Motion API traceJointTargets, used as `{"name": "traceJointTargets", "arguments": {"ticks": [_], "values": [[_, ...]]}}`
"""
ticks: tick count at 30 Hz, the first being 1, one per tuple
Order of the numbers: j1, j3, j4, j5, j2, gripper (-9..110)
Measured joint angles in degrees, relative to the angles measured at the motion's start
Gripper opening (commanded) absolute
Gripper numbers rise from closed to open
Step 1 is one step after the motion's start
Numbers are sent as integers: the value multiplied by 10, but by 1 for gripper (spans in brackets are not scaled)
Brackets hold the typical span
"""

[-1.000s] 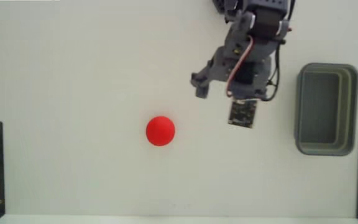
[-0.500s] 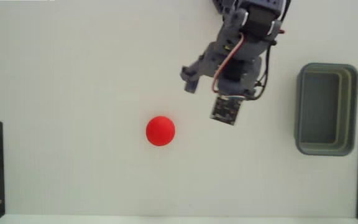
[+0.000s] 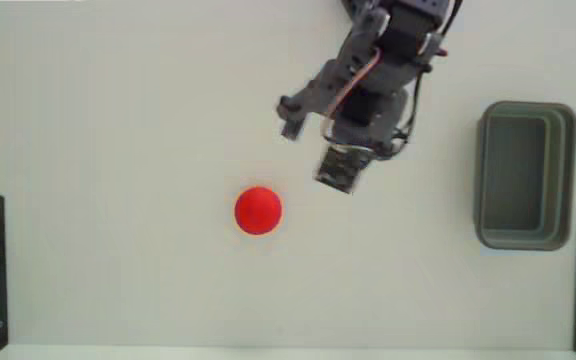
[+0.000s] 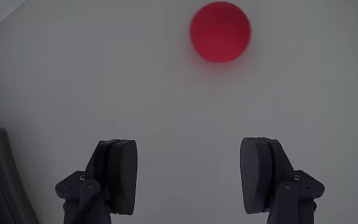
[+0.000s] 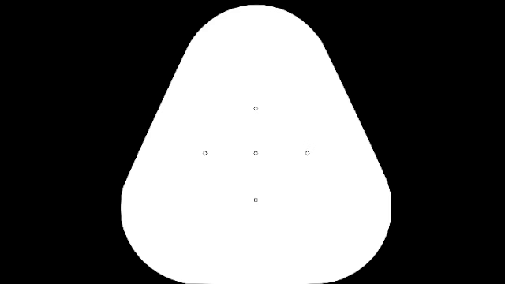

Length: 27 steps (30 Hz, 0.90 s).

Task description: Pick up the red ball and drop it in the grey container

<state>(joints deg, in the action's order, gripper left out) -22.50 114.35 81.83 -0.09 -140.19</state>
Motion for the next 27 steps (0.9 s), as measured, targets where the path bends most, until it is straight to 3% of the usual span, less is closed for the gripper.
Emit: {"name": "traceJointTargets", "arguments": {"ticks": [27], "values": [[-69,0,0,-1,0,110]]}}
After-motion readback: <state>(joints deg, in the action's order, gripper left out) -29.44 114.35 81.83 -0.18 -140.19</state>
